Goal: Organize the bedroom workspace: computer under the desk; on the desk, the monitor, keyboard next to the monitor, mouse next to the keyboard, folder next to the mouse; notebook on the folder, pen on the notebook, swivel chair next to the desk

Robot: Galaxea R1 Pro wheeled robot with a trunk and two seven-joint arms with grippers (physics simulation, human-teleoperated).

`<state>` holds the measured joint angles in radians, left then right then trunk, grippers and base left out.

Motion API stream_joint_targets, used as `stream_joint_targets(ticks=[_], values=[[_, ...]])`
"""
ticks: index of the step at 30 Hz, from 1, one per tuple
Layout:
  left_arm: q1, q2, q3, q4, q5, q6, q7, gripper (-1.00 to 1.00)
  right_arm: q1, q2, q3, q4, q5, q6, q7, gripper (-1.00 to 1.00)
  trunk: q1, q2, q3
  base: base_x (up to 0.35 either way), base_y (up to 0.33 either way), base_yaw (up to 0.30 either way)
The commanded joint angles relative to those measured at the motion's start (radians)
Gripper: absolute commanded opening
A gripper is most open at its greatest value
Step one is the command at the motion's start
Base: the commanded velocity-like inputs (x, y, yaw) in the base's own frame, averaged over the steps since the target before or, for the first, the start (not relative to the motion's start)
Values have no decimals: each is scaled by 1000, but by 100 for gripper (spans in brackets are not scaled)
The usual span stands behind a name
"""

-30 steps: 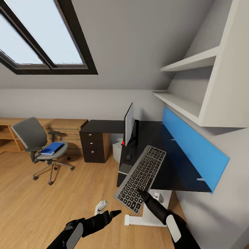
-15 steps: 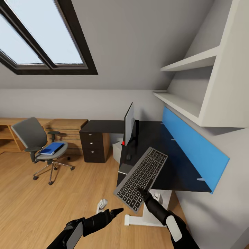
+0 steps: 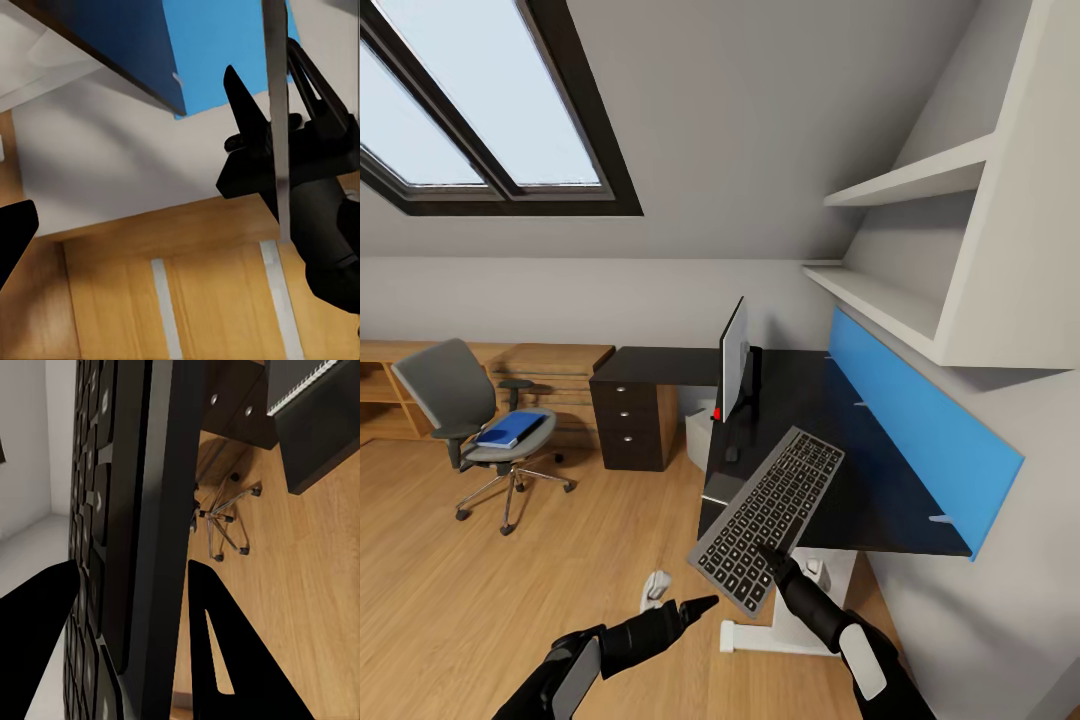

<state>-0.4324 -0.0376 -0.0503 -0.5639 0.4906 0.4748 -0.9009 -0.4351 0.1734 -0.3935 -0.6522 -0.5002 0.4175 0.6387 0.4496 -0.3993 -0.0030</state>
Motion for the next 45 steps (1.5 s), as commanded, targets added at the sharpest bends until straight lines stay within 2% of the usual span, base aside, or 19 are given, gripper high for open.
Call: stream_joint_targets(ticks=[1, 22, 45], values=[[0, 0, -2, 0, 9, 8, -2, 100, -1, 1, -5, 0, -6, 9, 4, -100, 0, -1, 0, 0, 0, 0], [0, -11, -4, 6, 8, 8, -14, 100, -1, 1, -7, 3, -5, 8, 3, -100, 0, -1, 0, 0, 0, 0], [0, -24, -5, 3, 6, 10, -1, 100, -1, 1, 2, 70, -1, 7, 3, -100, 0, -1, 0, 0, 0, 0]])
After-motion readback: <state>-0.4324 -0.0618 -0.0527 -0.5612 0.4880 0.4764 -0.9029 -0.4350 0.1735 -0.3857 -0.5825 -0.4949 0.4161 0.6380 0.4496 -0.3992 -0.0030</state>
